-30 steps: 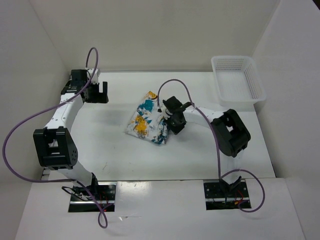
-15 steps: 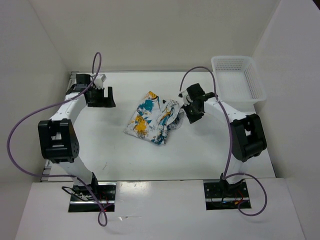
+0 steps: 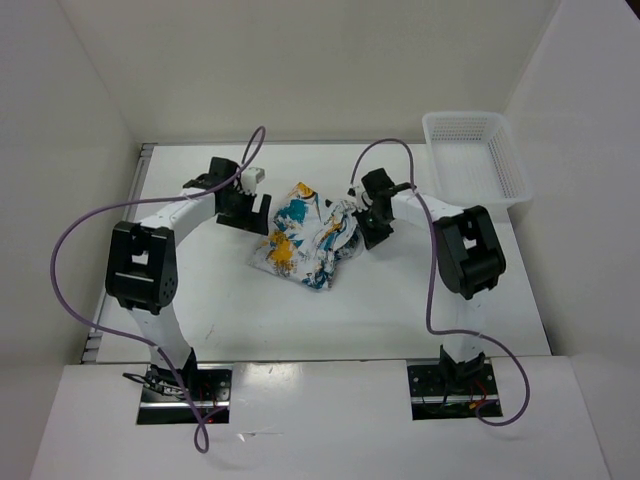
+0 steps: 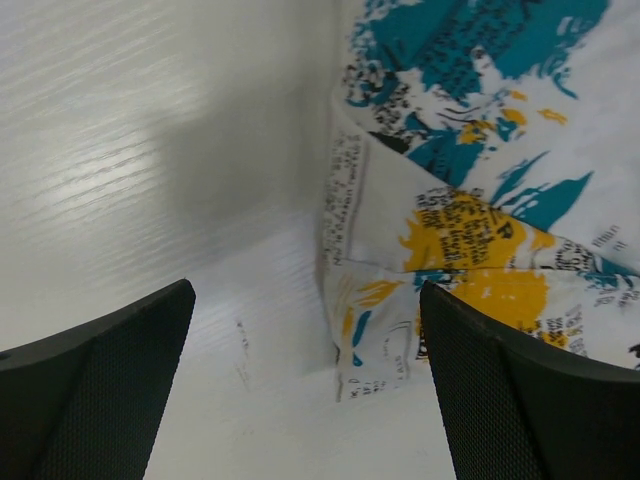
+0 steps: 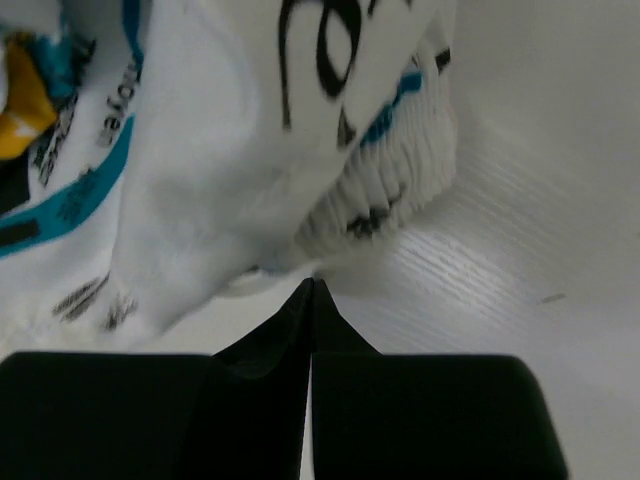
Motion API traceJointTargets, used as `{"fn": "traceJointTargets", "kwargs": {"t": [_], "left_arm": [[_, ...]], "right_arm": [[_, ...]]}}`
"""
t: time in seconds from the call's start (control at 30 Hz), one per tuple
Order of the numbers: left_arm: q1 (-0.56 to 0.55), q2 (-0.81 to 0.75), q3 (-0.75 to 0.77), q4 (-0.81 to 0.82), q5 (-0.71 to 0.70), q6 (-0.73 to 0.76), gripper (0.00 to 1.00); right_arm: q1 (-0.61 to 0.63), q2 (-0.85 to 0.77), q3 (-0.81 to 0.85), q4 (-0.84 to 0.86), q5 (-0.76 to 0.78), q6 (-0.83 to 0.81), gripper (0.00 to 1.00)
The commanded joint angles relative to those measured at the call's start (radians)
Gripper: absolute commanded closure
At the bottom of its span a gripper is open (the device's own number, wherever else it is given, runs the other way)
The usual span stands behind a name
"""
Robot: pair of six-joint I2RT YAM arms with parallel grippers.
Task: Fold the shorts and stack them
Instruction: Fold the shorts
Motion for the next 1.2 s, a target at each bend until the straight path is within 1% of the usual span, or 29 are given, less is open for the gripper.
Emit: {"fn": "traceJointTargets", "kwargs": {"t": [0.0,0.1,0.17,0.33,0.4,0.43,0.53,0.6,0.7,0.73,0.8,0.83,0.87,0.93,0.97,1.03,1.07,1.1,1.13,1.17], "left_arm": [[0.027,0.012,0.001,0.007,-0.043,-0.010,0.00],[0.027,0.012,-0.009,0.007,-0.053,-0.010,0.00],[0.027,0.021,-0.019,0.007,-0.053,-0.001,0.00],[0.027,0.012,-0.019,0.007,-0.053,-0.001,0.00],[0.027,0.001,-0.019,0.007,-0.053,0.009,0.00],[0.027,0.001,-0.019,0.007,-0.053,0.009,0.00],[0.027,-0.017,-0.030,0.007,-0.053,0.009,0.00],[0.027,-0.040,-0.030,0.007,-0.053,0.009,0.00],[0.027,-0.066,-0.030,0.007,-0.072,0.018,0.00],[0.027,-0.066,-0.030,0.007,-0.072,0.018,0.00],[0.027,-0.100,-0.030,0.007,-0.116,0.018,0.00],[0.027,-0.112,-0.030,0.007,-0.131,0.018,0.00],[0.027,-0.140,-0.021,0.007,-0.162,0.028,0.00],[0.027,-0.172,-0.021,0.007,-0.193,0.029,0.00],[0.027,-0.204,-0.021,0.007,-0.219,0.038,0.00],[0.027,-0.250,-0.021,0.007,-0.243,0.038,0.00],[0.027,-0.263,-0.021,0.007,-0.254,0.038,0.00],[0.027,-0.273,-0.021,0.007,-0.254,0.038,0.00],[0.054,-0.296,-0.021,0.007,-0.254,0.038,0.00],[0.072,-0.309,-0.030,0.016,-0.254,0.038,0.00]], "right_arm": [[0.006,0.054,0.078,0.048,-0.030,0.050,0.98],[0.006,0.106,0.152,0.059,-0.041,0.081,0.98],[0.006,0.168,0.200,0.069,-0.018,0.105,0.98],[0.006,0.312,0.425,0.079,0.001,0.140,0.98],[0.006,0.367,0.480,0.088,0.001,0.153,0.98],[0.006,0.382,0.534,0.088,0.001,0.153,0.98],[0.006,0.419,0.620,0.088,0.011,0.153,0.98],[0.006,0.419,0.629,0.088,0.033,0.142,1.00],[0.006,0.386,0.619,0.088,0.042,0.128,1.00],[0.006,0.352,0.608,0.088,0.065,0.128,1.00],[0.006,0.309,0.597,0.088,0.108,0.116,1.00],[0.006,0.280,0.570,0.088,0.126,0.116,1.00],[0.006,0.214,0.557,0.097,0.160,0.104,1.00],[0.006,0.139,0.505,0.097,0.174,0.090,0.95],[0.006,0.055,0.484,0.097,0.183,0.073,0.92],[0.006,-0.033,0.398,0.088,0.183,0.049,0.87],[0.006,-0.123,0.337,0.073,0.183,0.027,0.79],[0.006,-0.166,0.304,0.062,0.183,0.027,0.73],[-0.016,-0.208,0.274,0.039,0.183,0.016,0.67],[-0.030,-0.284,0.245,0.022,0.183,0.016,0.58]]}}
